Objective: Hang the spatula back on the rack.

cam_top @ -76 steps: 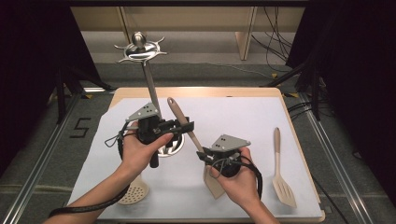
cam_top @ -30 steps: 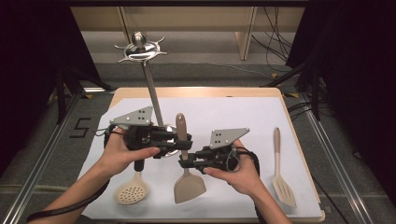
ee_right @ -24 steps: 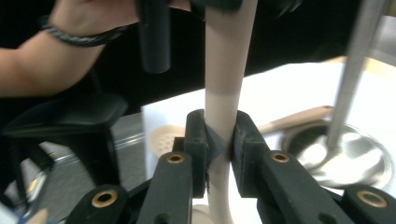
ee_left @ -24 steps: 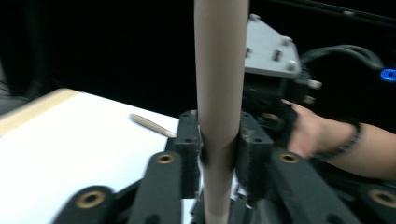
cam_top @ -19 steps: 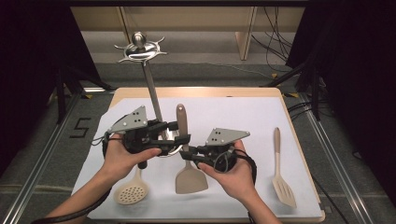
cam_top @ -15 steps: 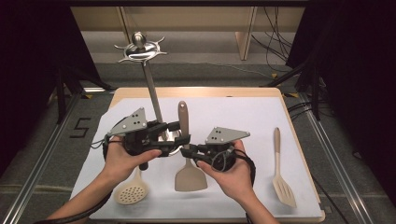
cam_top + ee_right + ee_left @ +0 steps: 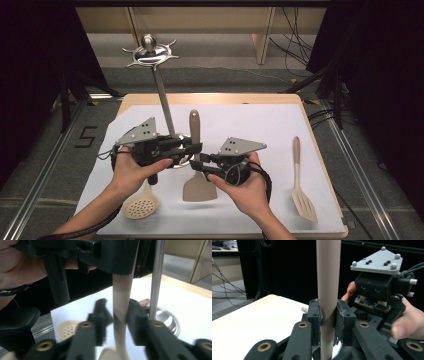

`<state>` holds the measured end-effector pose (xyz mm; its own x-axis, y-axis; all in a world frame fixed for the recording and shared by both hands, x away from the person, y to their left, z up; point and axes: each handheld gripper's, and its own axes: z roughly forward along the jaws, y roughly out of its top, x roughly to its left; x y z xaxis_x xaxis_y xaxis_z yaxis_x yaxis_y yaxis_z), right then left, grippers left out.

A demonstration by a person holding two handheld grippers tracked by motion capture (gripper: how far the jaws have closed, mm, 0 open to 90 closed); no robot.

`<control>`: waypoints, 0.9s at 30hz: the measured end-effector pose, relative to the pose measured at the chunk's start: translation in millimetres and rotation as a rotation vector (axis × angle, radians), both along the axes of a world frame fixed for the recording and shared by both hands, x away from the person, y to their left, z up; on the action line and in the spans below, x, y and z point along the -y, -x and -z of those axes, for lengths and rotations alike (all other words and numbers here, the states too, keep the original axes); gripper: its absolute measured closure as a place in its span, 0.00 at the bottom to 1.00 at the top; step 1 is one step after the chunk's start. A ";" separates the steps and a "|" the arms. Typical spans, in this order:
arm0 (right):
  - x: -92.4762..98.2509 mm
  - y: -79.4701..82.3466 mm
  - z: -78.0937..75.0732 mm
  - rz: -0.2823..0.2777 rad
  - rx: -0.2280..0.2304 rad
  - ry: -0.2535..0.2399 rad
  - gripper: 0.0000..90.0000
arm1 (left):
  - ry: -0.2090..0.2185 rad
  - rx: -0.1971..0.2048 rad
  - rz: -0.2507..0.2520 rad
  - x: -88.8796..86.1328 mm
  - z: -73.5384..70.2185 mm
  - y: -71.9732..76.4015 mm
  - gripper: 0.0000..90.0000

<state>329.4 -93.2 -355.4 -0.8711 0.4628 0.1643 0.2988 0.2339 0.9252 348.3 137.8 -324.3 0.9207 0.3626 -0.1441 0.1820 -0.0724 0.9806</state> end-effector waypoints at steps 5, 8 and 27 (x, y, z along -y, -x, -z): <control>5.1 -0.2 3.0 0.004 0.026 0.042 0.67 | -0.018 0.038 -0.018 -10.0 -7.2 -2.3 0.84; 11.8 -2.1 5.5 0.022 0.038 0.049 0.65 | -0.035 0.042 -0.026 -18.5 -11.6 -6.4 0.84; 39.8 -7.9 14.3 0.126 0.031 0.113 0.66 | -0.084 0.064 -0.103 -40.2 -20.6 -11.8 0.84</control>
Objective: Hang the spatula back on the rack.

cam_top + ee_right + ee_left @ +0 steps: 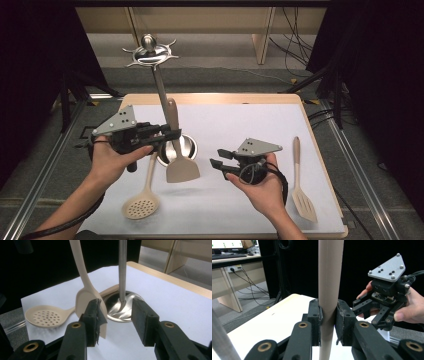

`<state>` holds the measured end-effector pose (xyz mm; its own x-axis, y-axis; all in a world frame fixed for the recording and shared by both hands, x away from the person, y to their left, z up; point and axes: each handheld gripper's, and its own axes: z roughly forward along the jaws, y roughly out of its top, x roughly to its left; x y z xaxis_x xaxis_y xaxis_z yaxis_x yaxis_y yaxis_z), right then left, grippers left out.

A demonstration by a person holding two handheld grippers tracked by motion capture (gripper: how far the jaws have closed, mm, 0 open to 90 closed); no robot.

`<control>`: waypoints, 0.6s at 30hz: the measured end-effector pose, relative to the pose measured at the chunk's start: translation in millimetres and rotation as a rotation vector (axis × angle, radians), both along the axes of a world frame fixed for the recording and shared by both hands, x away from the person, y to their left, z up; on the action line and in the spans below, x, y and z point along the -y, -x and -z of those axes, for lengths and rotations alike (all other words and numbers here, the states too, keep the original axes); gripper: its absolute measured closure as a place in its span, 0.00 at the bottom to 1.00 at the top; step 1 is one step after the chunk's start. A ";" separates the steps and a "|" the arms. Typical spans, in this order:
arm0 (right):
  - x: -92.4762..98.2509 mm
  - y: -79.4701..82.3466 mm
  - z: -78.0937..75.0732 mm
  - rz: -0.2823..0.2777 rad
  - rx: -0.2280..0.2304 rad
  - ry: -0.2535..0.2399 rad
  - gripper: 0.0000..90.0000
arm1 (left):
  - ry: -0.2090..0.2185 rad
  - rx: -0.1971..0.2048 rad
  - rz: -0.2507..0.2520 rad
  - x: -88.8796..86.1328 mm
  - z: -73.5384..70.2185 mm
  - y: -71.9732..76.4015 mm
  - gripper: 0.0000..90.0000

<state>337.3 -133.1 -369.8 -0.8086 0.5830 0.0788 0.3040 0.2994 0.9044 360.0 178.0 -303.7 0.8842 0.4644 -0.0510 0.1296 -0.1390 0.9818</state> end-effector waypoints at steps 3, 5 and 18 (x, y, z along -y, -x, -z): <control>1.5 -0.7 0.3 0.012 0.006 -0.003 0.66 | 0.010 -0.006 -0.002 -3.2 -1.1 -2.5 0.84; 2.2 -0.2 -0.1 0.019 -0.002 -0.004 0.66 | 0.013 -0.006 -0.008 -4.7 -1.5 -3.9 0.84; 4.9 -1.5 0.0 0.019 0.005 -0.006 0.65 | 0.006 0.003 -0.018 -11.3 -9.5 -8.2 0.84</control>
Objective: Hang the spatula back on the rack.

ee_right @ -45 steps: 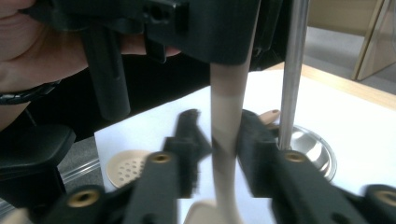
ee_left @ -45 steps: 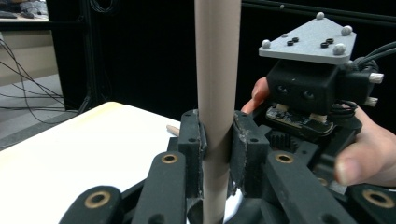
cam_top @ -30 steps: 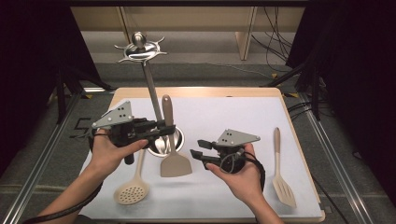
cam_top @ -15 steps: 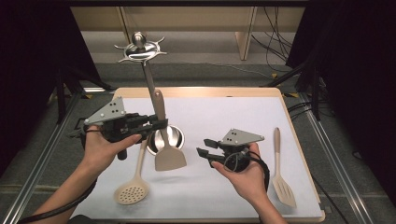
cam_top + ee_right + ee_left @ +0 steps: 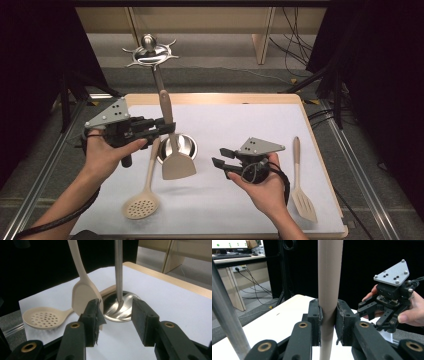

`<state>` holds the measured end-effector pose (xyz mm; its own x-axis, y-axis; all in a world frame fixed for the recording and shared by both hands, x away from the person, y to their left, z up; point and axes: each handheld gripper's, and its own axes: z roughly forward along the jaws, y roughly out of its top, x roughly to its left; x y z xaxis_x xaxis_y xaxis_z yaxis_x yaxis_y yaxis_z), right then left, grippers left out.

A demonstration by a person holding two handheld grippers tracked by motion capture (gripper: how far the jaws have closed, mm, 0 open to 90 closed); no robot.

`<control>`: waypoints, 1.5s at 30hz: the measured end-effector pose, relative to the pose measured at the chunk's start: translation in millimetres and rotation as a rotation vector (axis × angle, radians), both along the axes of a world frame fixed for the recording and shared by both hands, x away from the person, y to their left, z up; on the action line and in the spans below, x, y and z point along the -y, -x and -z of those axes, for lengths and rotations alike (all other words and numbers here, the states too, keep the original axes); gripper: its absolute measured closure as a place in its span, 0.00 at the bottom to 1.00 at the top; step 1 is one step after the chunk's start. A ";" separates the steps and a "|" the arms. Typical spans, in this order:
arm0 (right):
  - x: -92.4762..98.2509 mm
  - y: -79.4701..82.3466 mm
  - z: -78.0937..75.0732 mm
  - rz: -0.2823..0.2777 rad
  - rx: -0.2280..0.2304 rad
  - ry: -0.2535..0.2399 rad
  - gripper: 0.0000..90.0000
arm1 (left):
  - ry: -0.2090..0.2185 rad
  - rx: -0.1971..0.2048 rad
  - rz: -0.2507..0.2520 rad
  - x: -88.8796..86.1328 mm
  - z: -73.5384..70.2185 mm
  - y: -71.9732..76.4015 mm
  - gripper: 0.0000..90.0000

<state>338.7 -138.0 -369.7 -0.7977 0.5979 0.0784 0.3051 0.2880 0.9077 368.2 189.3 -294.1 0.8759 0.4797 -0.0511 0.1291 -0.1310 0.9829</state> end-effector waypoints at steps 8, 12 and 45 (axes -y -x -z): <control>0.7 -1.1 0.7 0.002 0.010 0.002 0.66 | -0.006 0.002 0.002 -3.5 -7.1 -4.9 0.84; 0.1 0.1 0.5 0.001 -0.020 -0.009 0.66 | -0.015 0.004 -0.001 -3.7 -11.3 -7.6 0.84; 0.1 -0.3 1.7 -0.001 -0.032 -0.008 0.66 | -0.009 -0.010 -0.050 -11.7 -27.4 -28.4 0.84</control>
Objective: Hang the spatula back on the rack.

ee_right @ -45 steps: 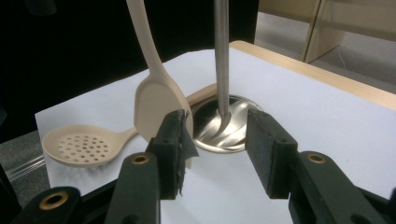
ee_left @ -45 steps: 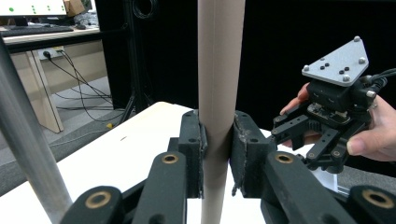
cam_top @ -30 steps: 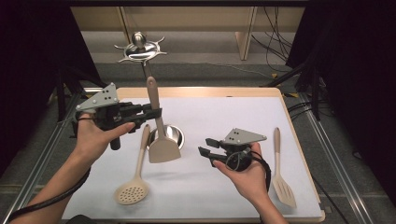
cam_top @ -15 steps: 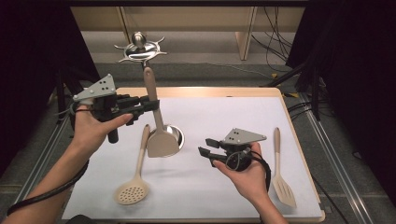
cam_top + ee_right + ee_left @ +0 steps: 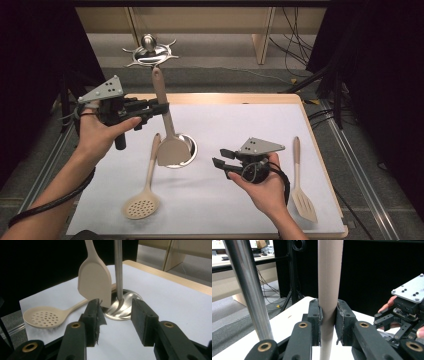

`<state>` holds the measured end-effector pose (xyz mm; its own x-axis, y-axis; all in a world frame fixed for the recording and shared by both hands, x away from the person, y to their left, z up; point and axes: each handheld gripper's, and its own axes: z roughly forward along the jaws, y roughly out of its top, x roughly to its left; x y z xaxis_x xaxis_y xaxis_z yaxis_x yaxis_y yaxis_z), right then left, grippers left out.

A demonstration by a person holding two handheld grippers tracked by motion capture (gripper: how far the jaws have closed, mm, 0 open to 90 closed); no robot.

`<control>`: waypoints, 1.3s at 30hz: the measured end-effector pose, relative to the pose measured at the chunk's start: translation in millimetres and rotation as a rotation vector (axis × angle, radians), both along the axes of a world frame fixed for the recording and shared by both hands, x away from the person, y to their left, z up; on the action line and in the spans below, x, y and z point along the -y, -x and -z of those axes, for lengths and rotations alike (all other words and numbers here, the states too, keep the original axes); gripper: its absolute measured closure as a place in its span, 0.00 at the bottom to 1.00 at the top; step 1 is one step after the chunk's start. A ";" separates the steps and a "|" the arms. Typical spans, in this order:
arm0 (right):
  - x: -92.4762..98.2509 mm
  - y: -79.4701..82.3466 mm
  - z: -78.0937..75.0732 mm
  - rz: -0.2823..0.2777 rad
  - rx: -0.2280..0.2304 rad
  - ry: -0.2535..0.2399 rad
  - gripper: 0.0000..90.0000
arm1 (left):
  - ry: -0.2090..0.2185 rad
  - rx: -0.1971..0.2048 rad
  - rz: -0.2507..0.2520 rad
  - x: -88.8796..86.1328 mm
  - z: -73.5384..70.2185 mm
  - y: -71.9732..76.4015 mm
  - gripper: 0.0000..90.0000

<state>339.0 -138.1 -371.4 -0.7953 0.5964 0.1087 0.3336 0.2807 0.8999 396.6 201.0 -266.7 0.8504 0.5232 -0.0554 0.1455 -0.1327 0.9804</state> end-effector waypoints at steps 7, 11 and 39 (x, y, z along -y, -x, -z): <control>-0.4 -1.1 1.1 -0.007 0.012 0.002 0.66 | 0.002 0.000 -0.006 -2.5 -0.9 -1.5 0.84; -2.2 2.0 1.6 0.022 -0.017 -0.016 0.66 | 0.002 -0.006 -0.012 -3.3 -0.4 -2.7 0.84; 0.8 -3.3 6.1 0.005 0.000 0.006 0.63 | 0.001 0.020 -0.041 -12.5 8.7 -17.7 0.83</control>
